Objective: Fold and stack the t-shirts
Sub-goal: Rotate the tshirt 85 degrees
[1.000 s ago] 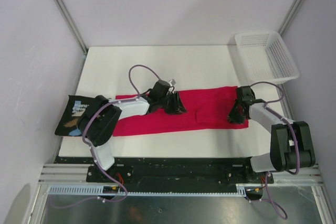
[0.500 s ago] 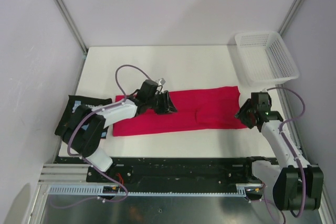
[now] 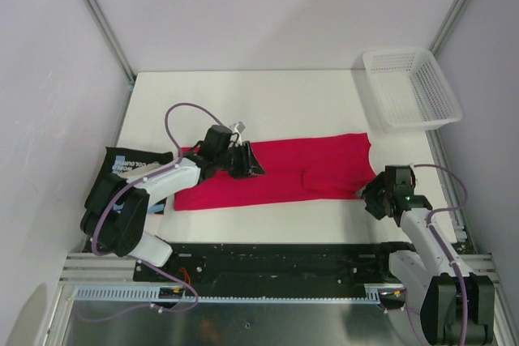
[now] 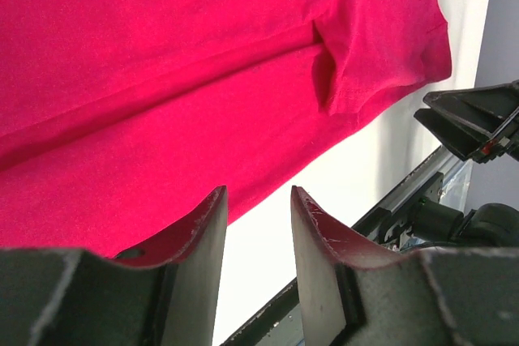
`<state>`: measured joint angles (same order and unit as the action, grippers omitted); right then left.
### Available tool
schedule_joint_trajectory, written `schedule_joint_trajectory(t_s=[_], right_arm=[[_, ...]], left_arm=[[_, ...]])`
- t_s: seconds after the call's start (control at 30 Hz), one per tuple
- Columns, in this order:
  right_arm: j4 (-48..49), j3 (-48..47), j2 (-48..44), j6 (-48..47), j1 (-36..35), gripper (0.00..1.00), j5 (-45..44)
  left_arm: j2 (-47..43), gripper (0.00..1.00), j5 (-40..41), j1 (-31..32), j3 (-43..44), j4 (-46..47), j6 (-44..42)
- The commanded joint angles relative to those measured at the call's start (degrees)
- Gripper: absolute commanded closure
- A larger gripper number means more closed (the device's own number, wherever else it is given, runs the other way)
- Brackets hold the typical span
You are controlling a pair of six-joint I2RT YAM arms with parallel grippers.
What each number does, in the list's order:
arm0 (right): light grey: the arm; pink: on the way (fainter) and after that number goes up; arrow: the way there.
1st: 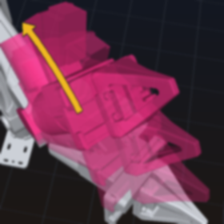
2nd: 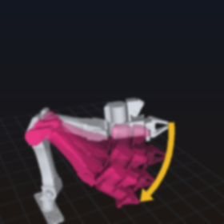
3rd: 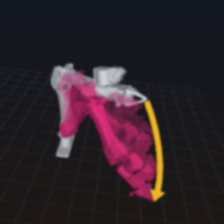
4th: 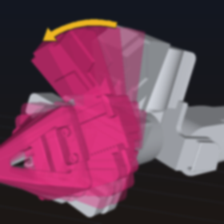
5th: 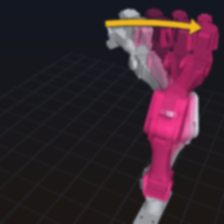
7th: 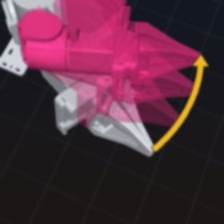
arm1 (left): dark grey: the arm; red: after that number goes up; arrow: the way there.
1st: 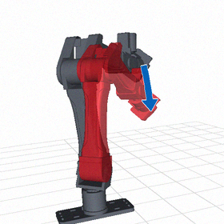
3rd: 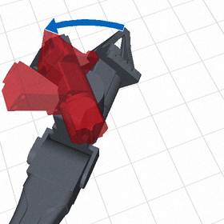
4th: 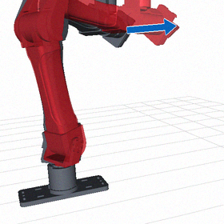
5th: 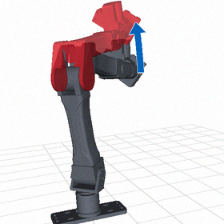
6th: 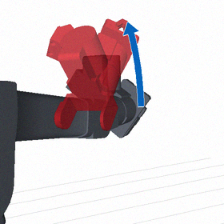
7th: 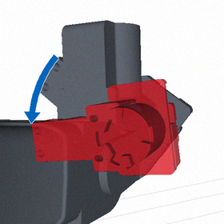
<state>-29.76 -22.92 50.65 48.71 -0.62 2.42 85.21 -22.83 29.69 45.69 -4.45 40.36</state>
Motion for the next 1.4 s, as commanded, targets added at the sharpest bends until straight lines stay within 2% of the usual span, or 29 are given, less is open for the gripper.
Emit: schedule_joint_trajectory(t_s=[0.0,0.23,0.33,0.63,0.7,0.9,1.03,1.23,1.37], right_arm=[[7.4,1.5,-2.9,4.5,0.2,0.40,-2.1],[11.9,3.8,-1.5,6.9,0.2,0.40,-4.2],[13.7,4.1,1.4,7.5,0.2,0.44,-3.8],[19.2,2.0,10.4,5.9,-1.4,0.78,-3.7],[20.6,-0.9,14.5,4.7,-3.1,0.82,-4.9],[25.6,-13.4,32.0,-1.0,-6.6,0.86,-5.8],[25.0,-25.4,44.3,-7.2,-6.6,0.86,-6.1],[17.9,-51.1,63.7,-17.8,-4.5,0.86,-6.5],[10.0,-70.1,76.5,-21.9,-2.4,0.81,-5.7]], left_arm=[[-2.9,0.58,-1.2,-0.6,-1.2,-0.4,-2.0],[-3.5,0.58,-1.4,-1.2,-2.0,-0.9,-2.7],[-3.5,0.58,-1.6,-1.4,-2.2,-1.2,-3.0],[-5.9,0.58,0.0,-3.7,-3.4,-3.5,-4.6],[-6.8,0.58,0.4,-4.9,-3.8,-4.3,-5.1],[-7.3,0.58,2.2,-6.7,-2.8,-8.2,-7.7],[-6.4,0.58,4.4,-6.8,-1.2,-10.9,-9.4],[-3.4,0.59,8.3,-6.9,2.0,-14.9,-12.2],[-0.5,0.60,12.3,-6.8,4.7,-17.5,-14.3]])
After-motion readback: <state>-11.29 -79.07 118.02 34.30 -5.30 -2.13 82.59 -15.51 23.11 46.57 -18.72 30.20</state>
